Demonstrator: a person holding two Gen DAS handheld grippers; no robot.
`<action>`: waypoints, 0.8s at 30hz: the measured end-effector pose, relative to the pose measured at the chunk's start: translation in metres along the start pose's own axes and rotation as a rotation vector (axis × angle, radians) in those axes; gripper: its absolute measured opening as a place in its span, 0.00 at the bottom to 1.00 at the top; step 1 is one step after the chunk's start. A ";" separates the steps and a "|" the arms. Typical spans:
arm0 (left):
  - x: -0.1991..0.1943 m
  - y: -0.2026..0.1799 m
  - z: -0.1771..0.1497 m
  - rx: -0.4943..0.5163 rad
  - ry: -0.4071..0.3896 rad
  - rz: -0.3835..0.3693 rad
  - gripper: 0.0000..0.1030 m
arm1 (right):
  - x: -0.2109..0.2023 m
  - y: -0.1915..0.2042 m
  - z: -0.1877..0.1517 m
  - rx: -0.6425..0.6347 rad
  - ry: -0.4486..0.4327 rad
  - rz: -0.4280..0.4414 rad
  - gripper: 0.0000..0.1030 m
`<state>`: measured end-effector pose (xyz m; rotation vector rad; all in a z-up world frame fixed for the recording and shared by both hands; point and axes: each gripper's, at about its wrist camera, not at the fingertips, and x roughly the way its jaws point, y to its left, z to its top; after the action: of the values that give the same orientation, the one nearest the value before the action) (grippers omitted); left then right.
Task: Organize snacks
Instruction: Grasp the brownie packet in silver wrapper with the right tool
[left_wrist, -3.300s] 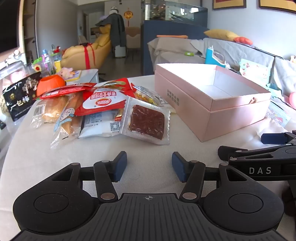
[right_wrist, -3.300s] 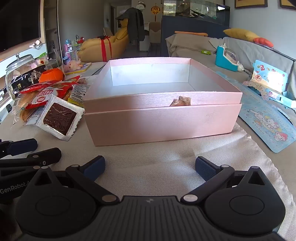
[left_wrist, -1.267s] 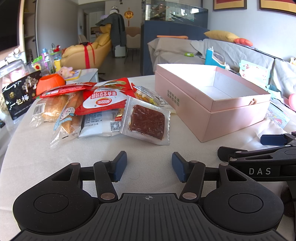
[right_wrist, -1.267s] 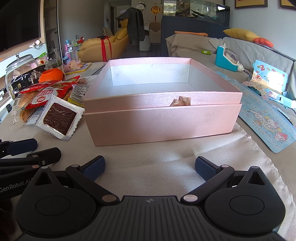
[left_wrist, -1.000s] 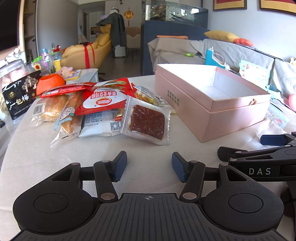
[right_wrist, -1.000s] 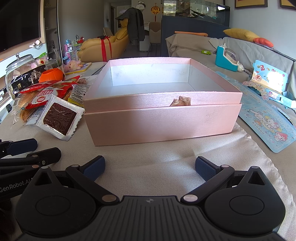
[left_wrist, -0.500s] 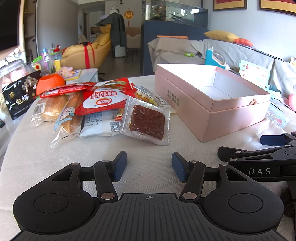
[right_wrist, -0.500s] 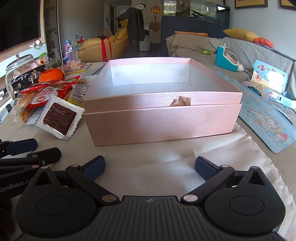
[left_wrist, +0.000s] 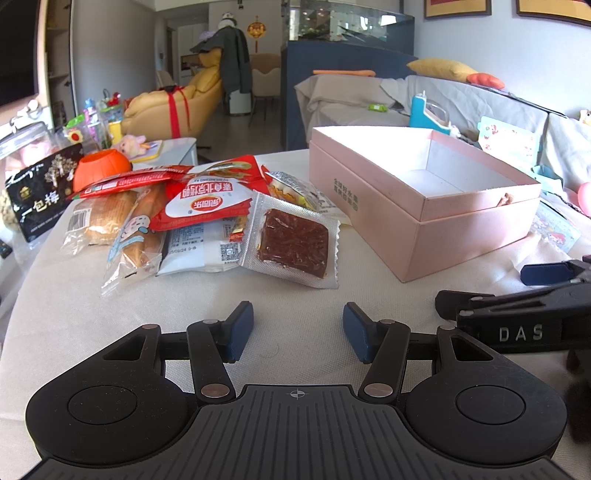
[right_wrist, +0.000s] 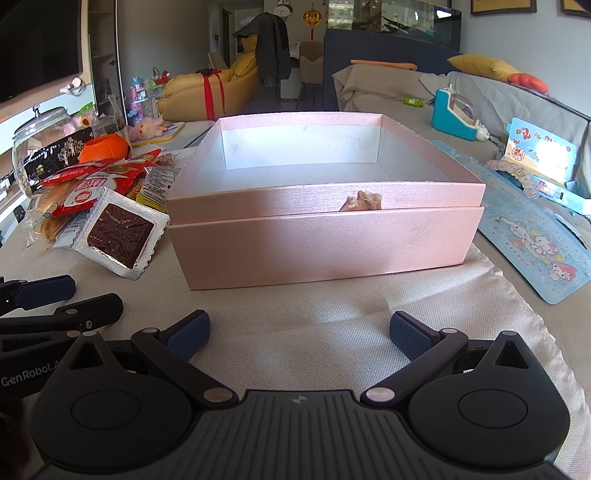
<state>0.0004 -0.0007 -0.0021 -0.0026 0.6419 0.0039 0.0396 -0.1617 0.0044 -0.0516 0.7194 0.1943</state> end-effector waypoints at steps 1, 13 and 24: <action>0.000 0.000 0.000 0.000 0.000 0.000 0.58 | 0.002 -0.001 0.003 -0.004 0.019 0.002 1.00; -0.015 0.050 0.013 -0.127 0.029 -0.082 0.51 | 0.022 -0.005 0.034 -0.099 0.181 0.092 1.00; -0.033 0.116 0.033 -0.221 -0.043 -0.033 0.50 | 0.037 0.011 0.077 -0.018 0.157 0.317 0.95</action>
<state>-0.0071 0.1150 0.0438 -0.2261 0.5961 0.0426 0.1144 -0.1361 0.0380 0.0312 0.8811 0.5038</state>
